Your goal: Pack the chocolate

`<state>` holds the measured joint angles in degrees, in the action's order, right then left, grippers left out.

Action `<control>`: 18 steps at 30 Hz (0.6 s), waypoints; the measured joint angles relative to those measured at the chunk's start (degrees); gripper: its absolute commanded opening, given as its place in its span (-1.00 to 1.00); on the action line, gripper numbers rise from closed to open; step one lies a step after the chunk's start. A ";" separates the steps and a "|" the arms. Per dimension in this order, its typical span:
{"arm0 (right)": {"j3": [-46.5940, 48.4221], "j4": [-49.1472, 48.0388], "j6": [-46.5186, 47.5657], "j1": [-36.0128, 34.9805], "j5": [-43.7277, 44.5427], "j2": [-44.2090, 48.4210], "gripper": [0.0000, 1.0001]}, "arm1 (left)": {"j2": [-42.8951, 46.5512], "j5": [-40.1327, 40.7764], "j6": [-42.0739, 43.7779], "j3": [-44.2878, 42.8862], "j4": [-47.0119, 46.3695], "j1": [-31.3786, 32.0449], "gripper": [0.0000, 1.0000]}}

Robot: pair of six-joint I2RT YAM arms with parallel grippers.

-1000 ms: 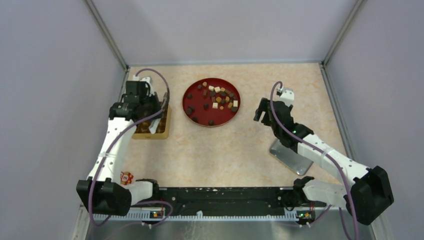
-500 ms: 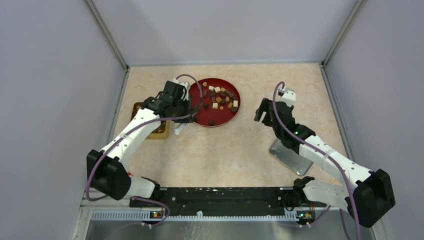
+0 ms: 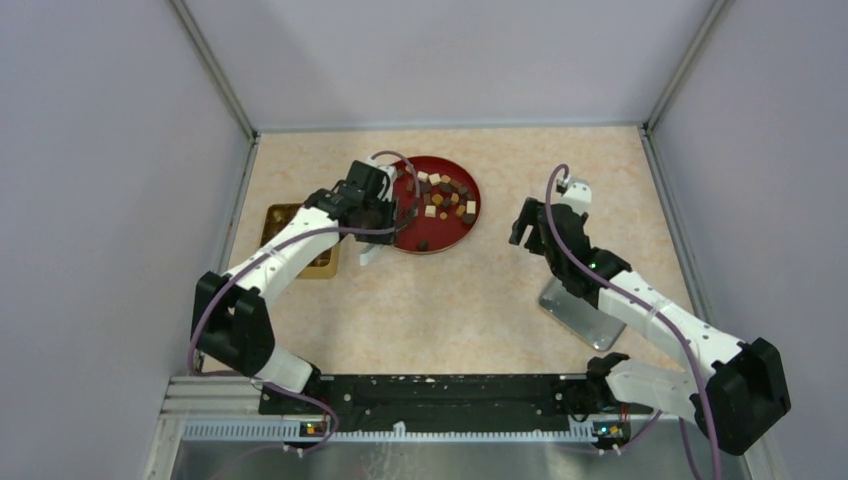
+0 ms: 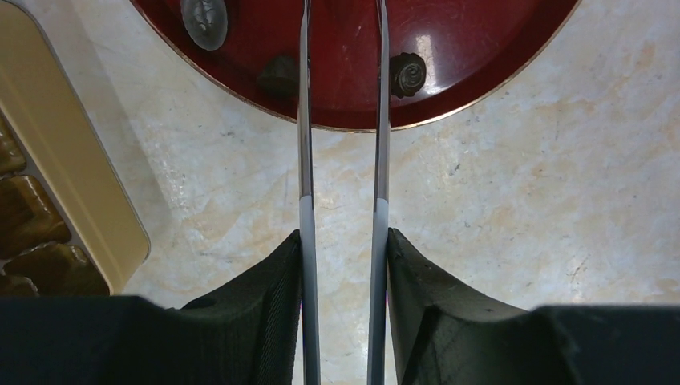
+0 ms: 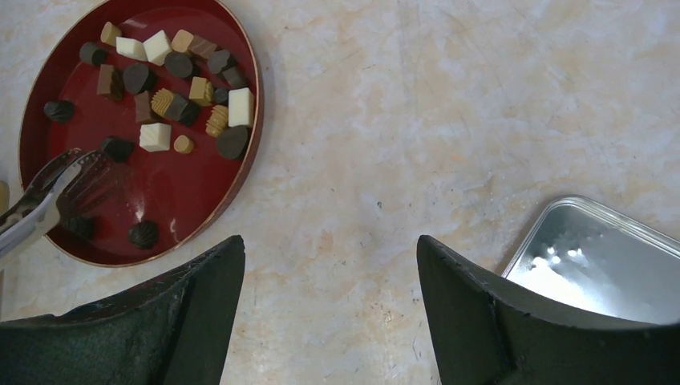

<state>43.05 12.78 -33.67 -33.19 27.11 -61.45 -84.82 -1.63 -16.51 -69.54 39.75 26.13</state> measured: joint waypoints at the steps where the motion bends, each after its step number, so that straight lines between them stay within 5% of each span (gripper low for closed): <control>1: 0.00 0.20 0.00 0.00 0.00 0.07 0.54 | -0.90 0.04 0.22 -0.15 -0.02 0.00 -0.10; 14: 0.02 0.50 0.02 0.00 0.00 0.37 0.53 | -7.43 0.74 1.95 -3.08 -1.03 0.00 -0.12; 18: 0.00 0.48 0.02 0.00 0.00 0.35 0.53 | -9.09 0.85 2.21 -4.00 -1.88 0.00 -0.28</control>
<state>43.05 13.26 -33.65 -33.19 27.11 -61.10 -93.91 -0.78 -14.31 -73.54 37.87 26.13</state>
